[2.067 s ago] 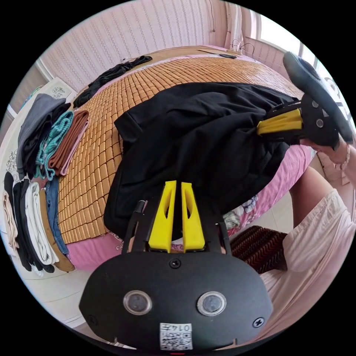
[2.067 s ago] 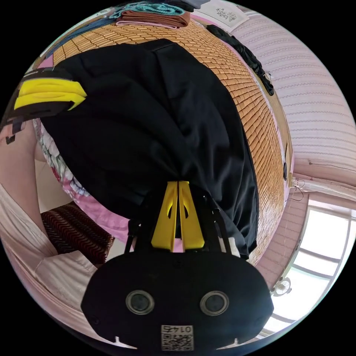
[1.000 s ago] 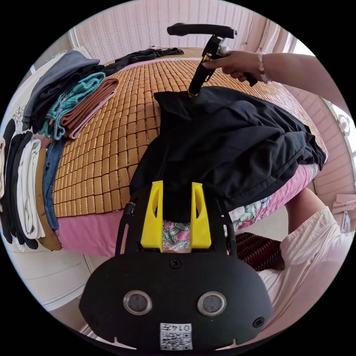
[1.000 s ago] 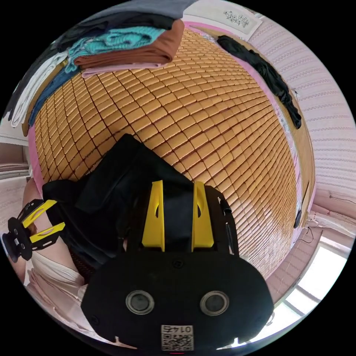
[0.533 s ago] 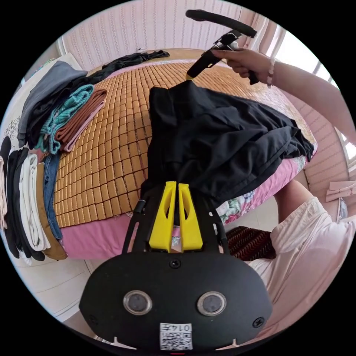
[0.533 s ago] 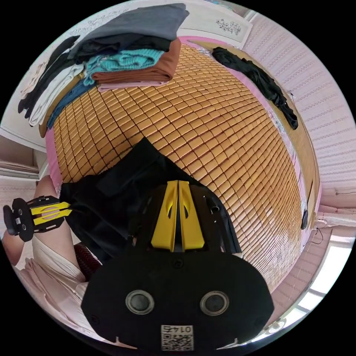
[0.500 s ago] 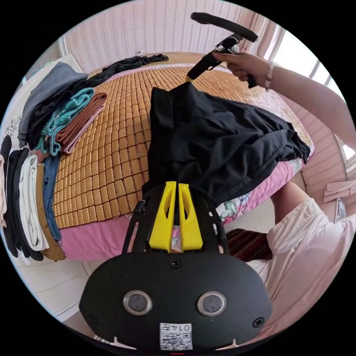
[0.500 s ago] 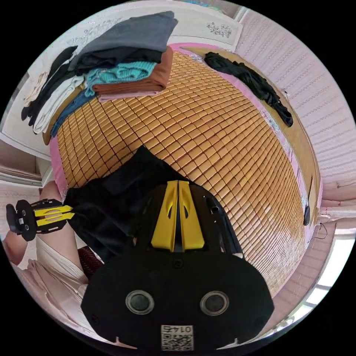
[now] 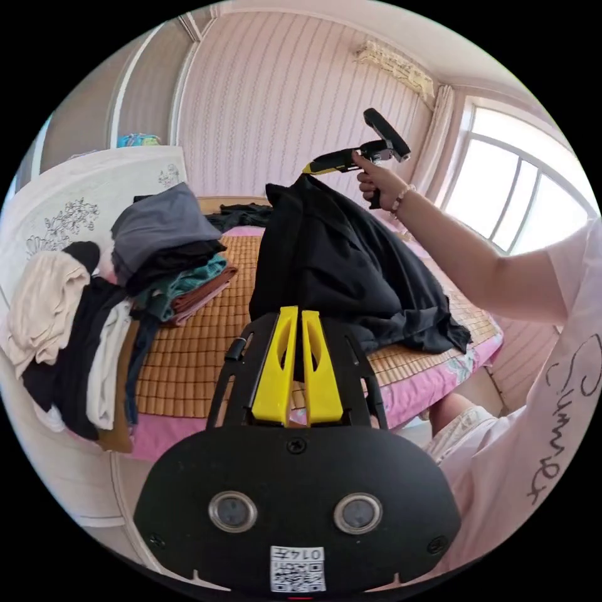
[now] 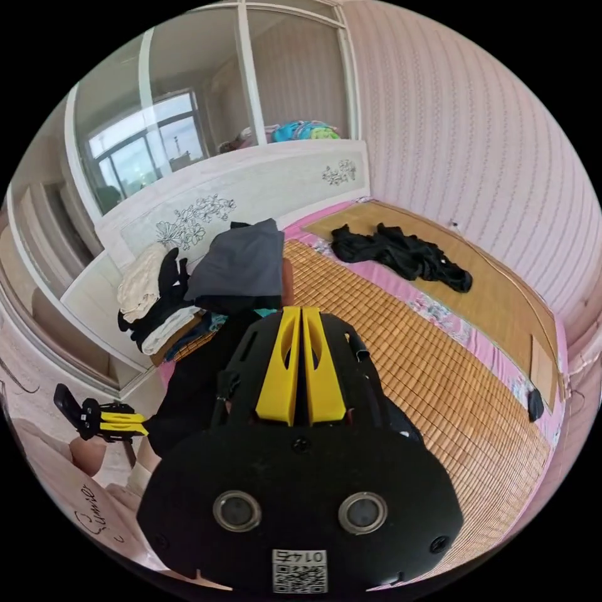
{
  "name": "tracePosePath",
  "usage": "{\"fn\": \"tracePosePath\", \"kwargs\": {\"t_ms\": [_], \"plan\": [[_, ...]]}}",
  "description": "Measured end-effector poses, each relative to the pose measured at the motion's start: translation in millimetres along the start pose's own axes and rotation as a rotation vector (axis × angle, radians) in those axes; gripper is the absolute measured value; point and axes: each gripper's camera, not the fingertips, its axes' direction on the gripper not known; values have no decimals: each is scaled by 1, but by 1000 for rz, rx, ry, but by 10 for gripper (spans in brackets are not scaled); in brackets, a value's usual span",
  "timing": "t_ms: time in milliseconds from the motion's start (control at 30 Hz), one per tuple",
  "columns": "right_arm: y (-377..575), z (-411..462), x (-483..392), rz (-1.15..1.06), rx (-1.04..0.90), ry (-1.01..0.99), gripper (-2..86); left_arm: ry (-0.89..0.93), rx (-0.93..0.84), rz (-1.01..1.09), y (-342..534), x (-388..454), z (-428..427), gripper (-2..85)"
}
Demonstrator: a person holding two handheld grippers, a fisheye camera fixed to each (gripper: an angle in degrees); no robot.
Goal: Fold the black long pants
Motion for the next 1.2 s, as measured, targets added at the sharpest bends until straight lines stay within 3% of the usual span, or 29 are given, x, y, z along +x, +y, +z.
{"fn": "tracePosePath", "kwargs": {"t_ms": [67,167,300,500,667,767,1200], "plan": [[-10,74,-26,-44,-158,-85,-7,-178,-100,-46,24,-37,4,3],[19,145,-56,-118,-373,-8,1,-344,-311,-100,63,-83,31,37],[81,140,-53,-136,-396,81,52,-415,-389,-155,97,-104,35,47],[233,34,29,143,-395,155,77,-300,-300,-192,115,-87,18,51],[397,-74,91,531,-432,321,92,-189,-317,-79,109,-33,38,56],[459,-114,107,655,-409,361,94,-136,-344,28,97,9,57,59],[523,-136,180,634,-343,317,137,-54,-392,354,64,194,155,81]]}}
